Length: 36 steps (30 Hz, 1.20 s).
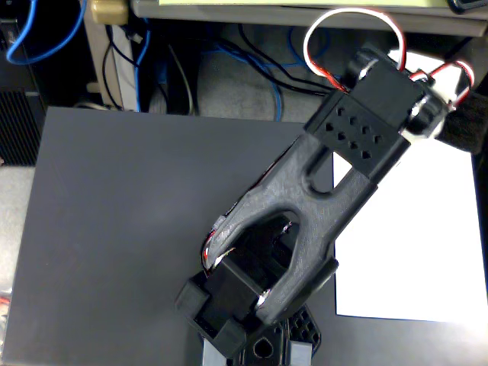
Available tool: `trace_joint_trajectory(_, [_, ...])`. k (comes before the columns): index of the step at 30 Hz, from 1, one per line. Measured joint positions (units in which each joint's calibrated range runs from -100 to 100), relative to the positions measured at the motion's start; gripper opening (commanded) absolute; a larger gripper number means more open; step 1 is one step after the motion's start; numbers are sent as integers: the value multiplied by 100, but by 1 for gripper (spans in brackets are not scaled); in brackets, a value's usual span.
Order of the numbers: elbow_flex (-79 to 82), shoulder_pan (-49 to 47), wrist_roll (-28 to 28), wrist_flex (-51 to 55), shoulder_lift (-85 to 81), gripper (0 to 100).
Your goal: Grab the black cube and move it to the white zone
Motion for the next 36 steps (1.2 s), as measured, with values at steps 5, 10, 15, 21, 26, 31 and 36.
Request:
trace_joint_trajectory(5, [73,162,37,0,0,1])
trace_joint_trajectory(10, [37,162,47,128,416,1])
trace_joint_trajectory(15, [-512,-236,31,1070,-266,1])
trace_joint_trajectory(21, [-521,7,-178,1532,-1531,2])
trace_joint_trajectory(26, [-567,724,-178,976,-333,2])
trace_joint_trajectory(31, [-567,746,-178,86,1432,2])
trace_joint_trajectory(36, [-567,753,-178,-359,2680,2])
